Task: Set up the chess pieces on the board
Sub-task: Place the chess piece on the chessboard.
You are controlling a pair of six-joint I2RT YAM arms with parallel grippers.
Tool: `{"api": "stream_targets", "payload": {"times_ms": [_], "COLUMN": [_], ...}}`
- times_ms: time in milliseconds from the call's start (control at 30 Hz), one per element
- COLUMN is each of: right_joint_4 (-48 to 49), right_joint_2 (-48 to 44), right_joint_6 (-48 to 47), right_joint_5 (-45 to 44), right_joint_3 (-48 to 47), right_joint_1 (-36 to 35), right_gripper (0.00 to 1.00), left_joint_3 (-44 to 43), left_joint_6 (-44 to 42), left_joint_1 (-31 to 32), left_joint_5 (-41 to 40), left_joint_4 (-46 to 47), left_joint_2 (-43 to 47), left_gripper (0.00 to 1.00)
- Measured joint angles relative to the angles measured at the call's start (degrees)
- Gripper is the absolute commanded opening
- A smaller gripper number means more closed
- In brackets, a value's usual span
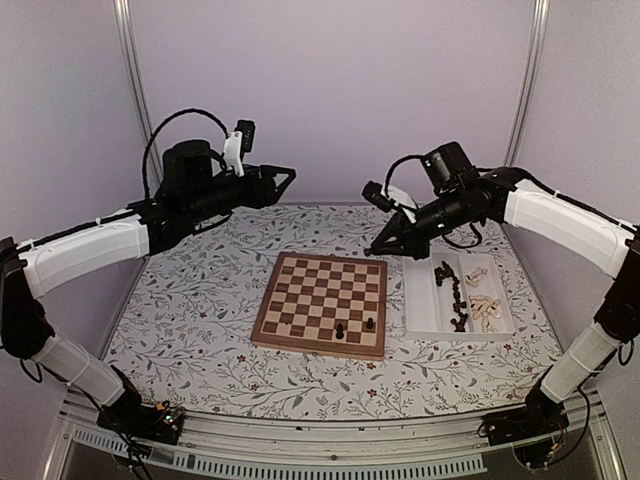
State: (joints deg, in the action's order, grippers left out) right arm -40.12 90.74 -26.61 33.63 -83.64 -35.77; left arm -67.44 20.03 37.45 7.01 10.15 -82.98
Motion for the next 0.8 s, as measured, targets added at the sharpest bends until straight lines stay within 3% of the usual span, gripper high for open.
{"api": "stream_targets", "payload": {"times_ms": [300, 800], "right_joint_4": [-6.5, -10.2], "right_joint_2": [6.8, 17.7], "right_joint_6": [-9.7, -11.8], "right_joint_5": [-18.4, -28.0], "right_joint_3": [1.9, -1.9], "right_joint_1": [-13.3, -17.0], "right_gripper": [0.0, 0.02], "left_joint_3": [10.6, 10.5], "left_joint_6": [1.0, -0.2], "left_joint_1": [-11.7, -12.0], "left_joint_5": [-1.1, 0.6], "left_joint_4": [-1.8, -2.4], "left_joint_2": [1.9, 2.8], "left_gripper": [0.6, 0.6]}}
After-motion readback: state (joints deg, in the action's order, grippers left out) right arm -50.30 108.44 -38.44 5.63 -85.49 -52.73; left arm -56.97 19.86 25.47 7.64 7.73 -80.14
